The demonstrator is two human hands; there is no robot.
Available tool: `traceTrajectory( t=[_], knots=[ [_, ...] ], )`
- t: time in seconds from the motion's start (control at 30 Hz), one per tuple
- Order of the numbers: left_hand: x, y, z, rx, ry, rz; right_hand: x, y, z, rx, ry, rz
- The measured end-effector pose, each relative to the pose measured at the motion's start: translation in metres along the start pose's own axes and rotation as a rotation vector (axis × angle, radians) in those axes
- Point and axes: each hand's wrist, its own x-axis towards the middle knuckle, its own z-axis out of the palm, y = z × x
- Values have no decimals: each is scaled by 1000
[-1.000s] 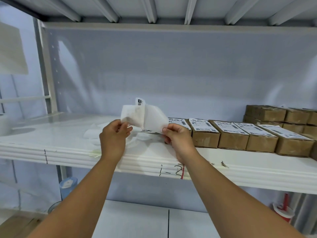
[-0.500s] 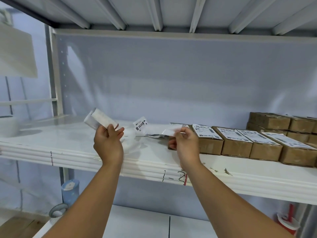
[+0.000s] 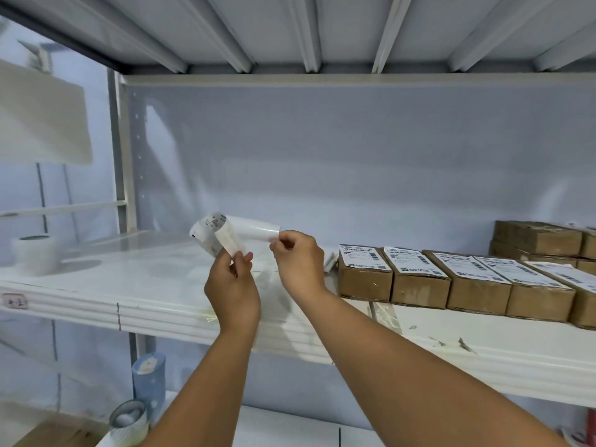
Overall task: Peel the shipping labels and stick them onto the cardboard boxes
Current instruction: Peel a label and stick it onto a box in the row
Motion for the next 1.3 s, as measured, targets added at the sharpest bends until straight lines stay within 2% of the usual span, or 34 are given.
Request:
traceTrajectory(
  t=[0.1,0.23,0.3,0.37,0.47,0.6,0.7,0.77,0.97,1.1,1.2,1.3],
  knots=[
    [0,-1,0,25,-20,11,2,-3,6,-60,-94,-8],
    [3,-4,0,99,-2,44,7,1,6,-146,-387,44],
    [5,-6,0,109,0,47,7,6,7,-168,-443,86],
    [5,-7,1,73,-12,38,8,13,9,-211,-395,66],
    [2,-4,1,54,-37,41,7,23,9,-202,-230,23],
    [-1,-1,4,123,-87,143,1,17,2,47,-46,1],
    [-8,3,4,281,-202,279,-7,4,-6,267,-142,23],
    [-14,4,4,292,-293,349,-11,2,-8,272,-196,30],
    [-17,5,5,370,-394,427,-13,1,-27,242,-10,83],
    [-18,7,5,341,-491,478,-19,5,-53,171,33,142],
    [-23,12,7,395,-494,490,-22,7,-81,97,18,144],
    [-34,27,14,310,-386,483,-27,7,-110,38,-80,136]
  ],
)
